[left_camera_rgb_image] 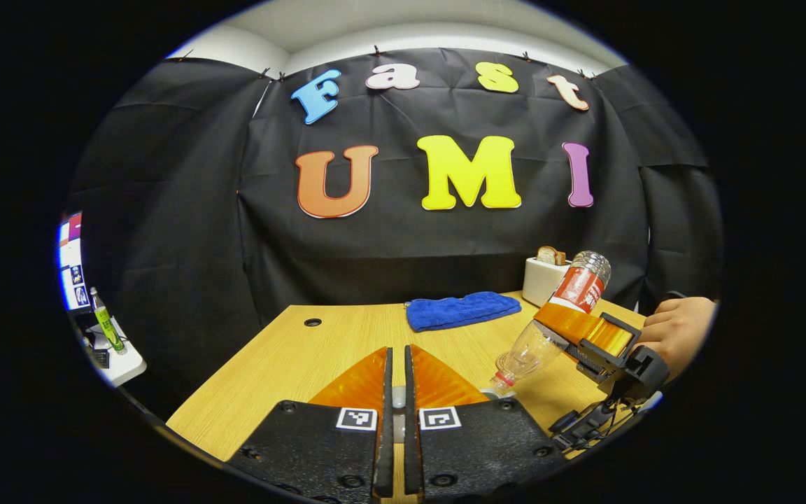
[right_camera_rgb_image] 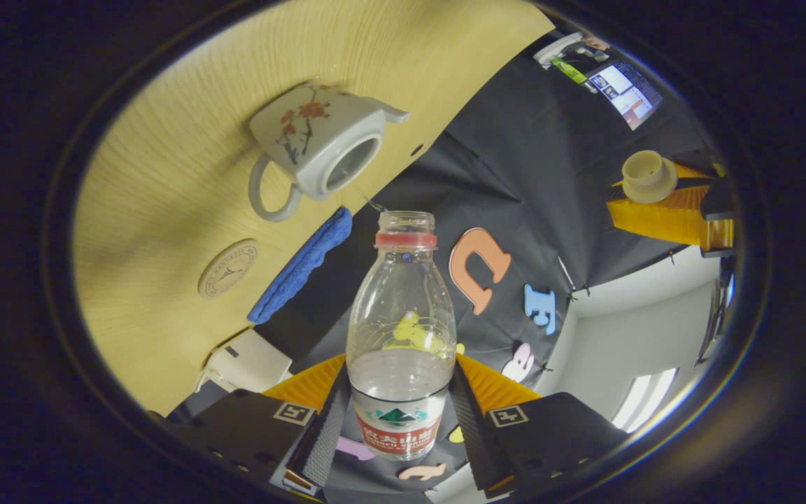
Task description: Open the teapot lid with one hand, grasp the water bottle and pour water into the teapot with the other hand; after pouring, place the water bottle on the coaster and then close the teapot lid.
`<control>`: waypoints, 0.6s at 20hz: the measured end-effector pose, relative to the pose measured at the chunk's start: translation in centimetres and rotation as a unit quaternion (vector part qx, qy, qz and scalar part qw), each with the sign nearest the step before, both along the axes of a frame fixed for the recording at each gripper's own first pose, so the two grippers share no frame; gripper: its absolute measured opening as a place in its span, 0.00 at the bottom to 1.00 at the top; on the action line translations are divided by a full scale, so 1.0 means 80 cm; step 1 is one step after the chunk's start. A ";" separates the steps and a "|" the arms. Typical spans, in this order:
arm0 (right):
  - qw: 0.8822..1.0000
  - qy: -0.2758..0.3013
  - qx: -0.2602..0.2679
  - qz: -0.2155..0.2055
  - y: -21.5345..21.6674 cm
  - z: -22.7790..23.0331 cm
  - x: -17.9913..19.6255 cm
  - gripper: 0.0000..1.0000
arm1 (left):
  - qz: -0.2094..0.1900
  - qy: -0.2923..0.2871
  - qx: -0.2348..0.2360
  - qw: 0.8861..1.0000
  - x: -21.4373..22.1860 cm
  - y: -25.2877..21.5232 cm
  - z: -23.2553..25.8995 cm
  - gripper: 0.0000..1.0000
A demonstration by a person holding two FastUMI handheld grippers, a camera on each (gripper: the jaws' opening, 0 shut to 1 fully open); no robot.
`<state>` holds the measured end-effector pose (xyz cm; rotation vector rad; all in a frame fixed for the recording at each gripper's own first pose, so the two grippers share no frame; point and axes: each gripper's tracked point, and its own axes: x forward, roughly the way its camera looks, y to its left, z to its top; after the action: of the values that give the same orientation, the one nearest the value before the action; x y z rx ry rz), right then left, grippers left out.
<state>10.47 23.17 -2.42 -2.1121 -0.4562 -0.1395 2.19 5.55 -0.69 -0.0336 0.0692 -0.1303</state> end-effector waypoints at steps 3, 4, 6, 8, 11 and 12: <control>1.000 0.000 0.004 -0.001 0.001 -0.004 0.000 0.77 | -0.003 0.001 -0.003 1.000 -0.001 -0.002 0.000 0.08; 1.000 0.001 0.007 -0.003 0.000 -0.005 0.001 0.72 | -0.004 0.000 -0.003 1.000 -0.001 -0.002 0.001 0.08; 1.000 0.009 0.013 -0.010 -0.003 -0.007 0.007 0.75 | -0.002 -0.001 -0.003 1.000 -0.001 0.000 0.001 0.08; 0.999 0.020 0.030 -0.014 -0.007 -0.012 0.019 0.75 | 0.000 -0.001 -0.006 1.000 -0.001 0.001 0.002 0.08; 0.996 0.047 0.068 -0.023 -0.018 -0.028 0.032 0.77 | 0.003 0.000 -0.013 1.000 -0.001 0.003 0.001 0.08; 0.994 0.056 0.086 -0.023 -0.021 -0.035 0.033 0.77 | 0.001 0.001 -0.013 1.000 -0.001 0.001 0.000 0.08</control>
<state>13.08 21.52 -5.23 -1.9498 -0.3165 -0.0827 2.08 5.63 -0.66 -0.0602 0.0694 -0.1285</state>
